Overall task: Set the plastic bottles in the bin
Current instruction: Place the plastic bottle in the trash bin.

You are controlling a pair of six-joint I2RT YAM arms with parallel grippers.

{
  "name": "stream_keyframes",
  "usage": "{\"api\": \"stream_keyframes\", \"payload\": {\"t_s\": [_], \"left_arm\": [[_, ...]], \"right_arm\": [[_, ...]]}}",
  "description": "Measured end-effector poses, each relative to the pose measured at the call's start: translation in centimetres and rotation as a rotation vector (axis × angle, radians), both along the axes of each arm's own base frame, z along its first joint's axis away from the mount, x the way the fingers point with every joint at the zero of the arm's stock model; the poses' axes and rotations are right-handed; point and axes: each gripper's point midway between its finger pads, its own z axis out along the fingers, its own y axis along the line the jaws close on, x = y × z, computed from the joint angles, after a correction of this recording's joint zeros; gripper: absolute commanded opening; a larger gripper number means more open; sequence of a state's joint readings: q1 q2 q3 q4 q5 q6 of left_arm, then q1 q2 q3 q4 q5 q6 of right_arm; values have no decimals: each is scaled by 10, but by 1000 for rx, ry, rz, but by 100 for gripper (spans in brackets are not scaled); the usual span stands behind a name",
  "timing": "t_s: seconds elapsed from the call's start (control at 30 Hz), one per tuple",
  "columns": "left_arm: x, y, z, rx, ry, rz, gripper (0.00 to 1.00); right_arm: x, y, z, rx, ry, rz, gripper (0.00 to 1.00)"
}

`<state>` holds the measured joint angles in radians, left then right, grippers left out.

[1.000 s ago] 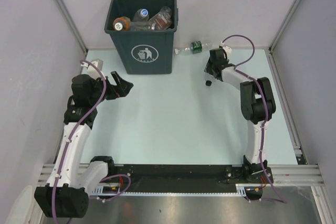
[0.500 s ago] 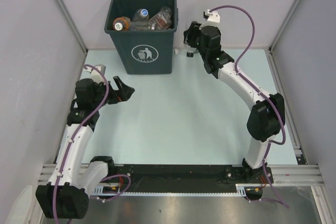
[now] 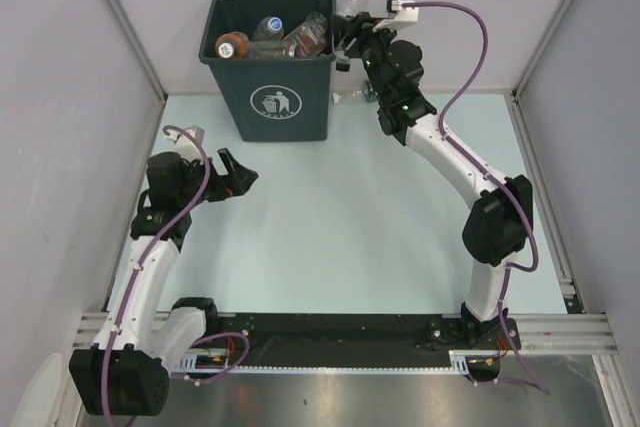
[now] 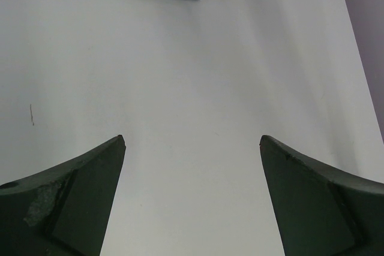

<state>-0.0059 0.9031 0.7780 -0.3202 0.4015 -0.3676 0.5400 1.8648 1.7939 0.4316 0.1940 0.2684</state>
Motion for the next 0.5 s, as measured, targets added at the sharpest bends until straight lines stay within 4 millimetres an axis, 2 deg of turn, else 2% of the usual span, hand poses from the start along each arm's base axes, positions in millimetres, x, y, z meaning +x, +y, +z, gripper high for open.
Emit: {"api": "stream_keyframes", "payload": {"t_s": [0.2,0.37,0.5], "left_arm": [[-2,-1,-6,-2,14,-3,100],[-1,-1,-6,-4,15,-3,100],[-1,-2,-8,-12,24,-10,100]], "right_arm": [[20,22,52,91,-171,18,49],[34,47,53,79,-224,28,55],[50,68,27,33,-220,21,54]]}}
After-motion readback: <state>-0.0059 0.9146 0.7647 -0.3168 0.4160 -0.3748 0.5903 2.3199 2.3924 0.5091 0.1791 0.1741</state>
